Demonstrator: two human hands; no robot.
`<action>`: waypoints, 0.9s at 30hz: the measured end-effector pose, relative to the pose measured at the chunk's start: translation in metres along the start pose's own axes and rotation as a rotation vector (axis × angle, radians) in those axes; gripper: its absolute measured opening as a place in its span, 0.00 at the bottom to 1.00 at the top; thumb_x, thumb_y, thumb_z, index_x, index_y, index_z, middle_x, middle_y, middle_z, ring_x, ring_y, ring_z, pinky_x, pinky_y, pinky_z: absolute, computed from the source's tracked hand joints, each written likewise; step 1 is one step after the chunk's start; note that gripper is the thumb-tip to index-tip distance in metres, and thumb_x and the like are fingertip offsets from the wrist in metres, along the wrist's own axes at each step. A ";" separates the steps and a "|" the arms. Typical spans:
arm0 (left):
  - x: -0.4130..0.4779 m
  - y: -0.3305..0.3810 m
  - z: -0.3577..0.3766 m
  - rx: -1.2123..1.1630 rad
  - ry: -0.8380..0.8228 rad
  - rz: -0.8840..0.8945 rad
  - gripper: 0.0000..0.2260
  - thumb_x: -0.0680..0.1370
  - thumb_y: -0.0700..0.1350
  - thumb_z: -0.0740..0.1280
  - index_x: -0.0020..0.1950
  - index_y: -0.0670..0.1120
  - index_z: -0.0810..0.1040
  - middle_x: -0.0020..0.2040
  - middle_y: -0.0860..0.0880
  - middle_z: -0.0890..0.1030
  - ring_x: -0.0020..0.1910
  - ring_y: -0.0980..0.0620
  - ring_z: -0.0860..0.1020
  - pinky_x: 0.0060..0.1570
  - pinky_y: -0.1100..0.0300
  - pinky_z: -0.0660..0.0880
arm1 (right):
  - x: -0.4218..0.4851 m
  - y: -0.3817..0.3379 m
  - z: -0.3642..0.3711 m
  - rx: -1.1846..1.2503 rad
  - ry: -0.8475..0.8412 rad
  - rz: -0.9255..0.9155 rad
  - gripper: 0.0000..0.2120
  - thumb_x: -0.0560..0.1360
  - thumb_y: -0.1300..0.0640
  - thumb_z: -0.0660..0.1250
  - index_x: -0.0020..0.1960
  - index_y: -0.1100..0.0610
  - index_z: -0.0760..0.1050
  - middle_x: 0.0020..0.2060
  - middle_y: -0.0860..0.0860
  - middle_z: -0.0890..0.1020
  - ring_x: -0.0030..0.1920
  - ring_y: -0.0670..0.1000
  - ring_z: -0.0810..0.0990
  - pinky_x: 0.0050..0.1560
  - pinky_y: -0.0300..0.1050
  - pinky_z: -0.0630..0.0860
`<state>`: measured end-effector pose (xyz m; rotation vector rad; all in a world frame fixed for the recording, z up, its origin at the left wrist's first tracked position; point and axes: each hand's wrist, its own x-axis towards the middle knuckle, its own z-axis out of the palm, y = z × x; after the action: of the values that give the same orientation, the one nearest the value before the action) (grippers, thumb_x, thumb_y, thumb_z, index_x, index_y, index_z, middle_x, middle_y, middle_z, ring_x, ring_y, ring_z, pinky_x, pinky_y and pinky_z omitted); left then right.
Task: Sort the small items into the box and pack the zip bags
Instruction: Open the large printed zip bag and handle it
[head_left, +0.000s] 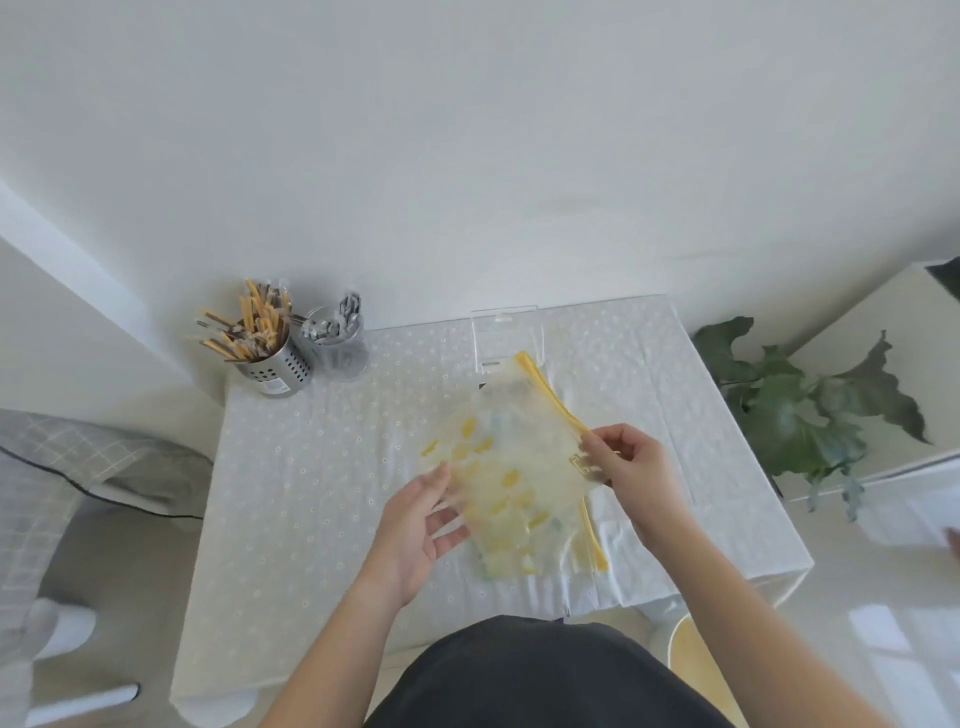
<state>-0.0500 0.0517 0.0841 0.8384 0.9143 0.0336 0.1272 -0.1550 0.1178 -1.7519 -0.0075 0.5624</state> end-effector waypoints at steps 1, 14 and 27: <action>-0.002 0.000 0.004 0.053 -0.077 -0.056 0.14 0.80 0.48 0.75 0.63 0.44 0.82 0.57 0.44 0.87 0.54 0.44 0.86 0.58 0.43 0.82 | -0.003 0.002 0.000 0.043 0.025 0.016 0.06 0.79 0.60 0.72 0.50 0.63 0.83 0.45 0.60 0.86 0.44 0.55 0.87 0.44 0.44 0.83; 0.034 -0.049 0.045 0.166 -0.103 -0.118 0.07 0.80 0.36 0.73 0.58 0.39 0.84 0.49 0.41 0.87 0.41 0.48 0.84 0.44 0.54 0.83 | -0.027 0.055 -0.075 0.047 0.256 0.177 0.05 0.78 0.58 0.73 0.49 0.60 0.83 0.45 0.58 0.86 0.41 0.51 0.86 0.44 0.50 0.84; 0.081 -0.112 0.096 1.253 0.059 0.234 0.17 0.81 0.44 0.69 0.70 0.52 0.77 0.69 0.53 0.77 0.68 0.52 0.75 0.70 0.53 0.73 | 0.079 0.089 -0.140 0.356 0.318 0.316 0.08 0.78 0.60 0.73 0.56 0.61 0.79 0.52 0.59 0.86 0.49 0.56 0.87 0.48 0.50 0.84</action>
<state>0.0349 -0.0562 -0.0132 2.1093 0.8383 -0.3483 0.2232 -0.2829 0.0281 -1.4808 0.5684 0.4708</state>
